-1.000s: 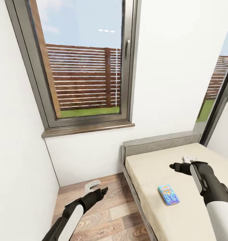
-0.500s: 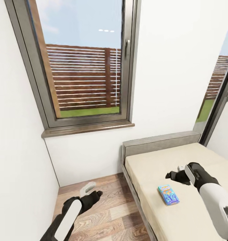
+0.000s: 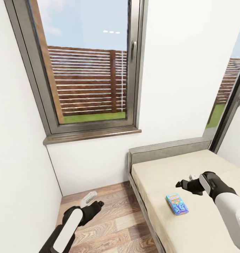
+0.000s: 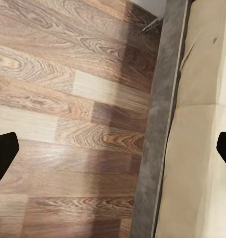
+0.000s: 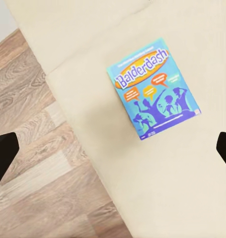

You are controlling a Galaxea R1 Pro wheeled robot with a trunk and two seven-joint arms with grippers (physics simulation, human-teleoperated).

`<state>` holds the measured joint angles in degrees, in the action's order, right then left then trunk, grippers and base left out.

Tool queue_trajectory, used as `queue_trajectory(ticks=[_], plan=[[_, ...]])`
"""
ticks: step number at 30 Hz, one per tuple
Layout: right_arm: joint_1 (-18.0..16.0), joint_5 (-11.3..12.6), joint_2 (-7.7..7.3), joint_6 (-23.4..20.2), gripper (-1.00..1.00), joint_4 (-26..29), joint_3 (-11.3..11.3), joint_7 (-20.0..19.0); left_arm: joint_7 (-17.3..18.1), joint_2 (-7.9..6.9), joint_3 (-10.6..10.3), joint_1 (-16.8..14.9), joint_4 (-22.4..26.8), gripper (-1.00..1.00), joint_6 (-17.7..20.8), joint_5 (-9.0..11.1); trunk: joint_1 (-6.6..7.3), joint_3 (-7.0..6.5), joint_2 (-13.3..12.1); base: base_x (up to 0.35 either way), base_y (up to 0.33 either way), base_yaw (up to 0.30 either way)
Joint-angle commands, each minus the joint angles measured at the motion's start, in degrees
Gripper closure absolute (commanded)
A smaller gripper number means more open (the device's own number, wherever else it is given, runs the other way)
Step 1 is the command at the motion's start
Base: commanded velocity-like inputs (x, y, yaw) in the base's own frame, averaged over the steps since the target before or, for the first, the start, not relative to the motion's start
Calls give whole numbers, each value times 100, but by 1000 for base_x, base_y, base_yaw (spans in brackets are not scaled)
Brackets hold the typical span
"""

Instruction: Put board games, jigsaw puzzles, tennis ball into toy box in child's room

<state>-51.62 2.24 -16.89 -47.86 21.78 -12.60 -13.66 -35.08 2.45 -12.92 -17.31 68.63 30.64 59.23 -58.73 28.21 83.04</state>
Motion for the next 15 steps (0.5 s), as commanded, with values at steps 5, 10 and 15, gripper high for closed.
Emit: queue_trajectory(ticks=[5, 10, 15], plan=[[-18, 30, -36, 274, -100, -21, -319, 182, -58, -39, -18, -1, -40, -100, 2, 62, -110, 96, 204, 0, 0, 0], [-10, 26, -13, 546, -100, 16, -448, 309, -56, -48, -18, -1, -134, -100, 3, 64, -220, 186, 405, 0, 0, 0], [-7, 24, 3, 736, -100, 30, -470, 330, -53, -45, -18, 0, -173, -100, 2, 66, -329, 276, 605, 0, 0, 0]])
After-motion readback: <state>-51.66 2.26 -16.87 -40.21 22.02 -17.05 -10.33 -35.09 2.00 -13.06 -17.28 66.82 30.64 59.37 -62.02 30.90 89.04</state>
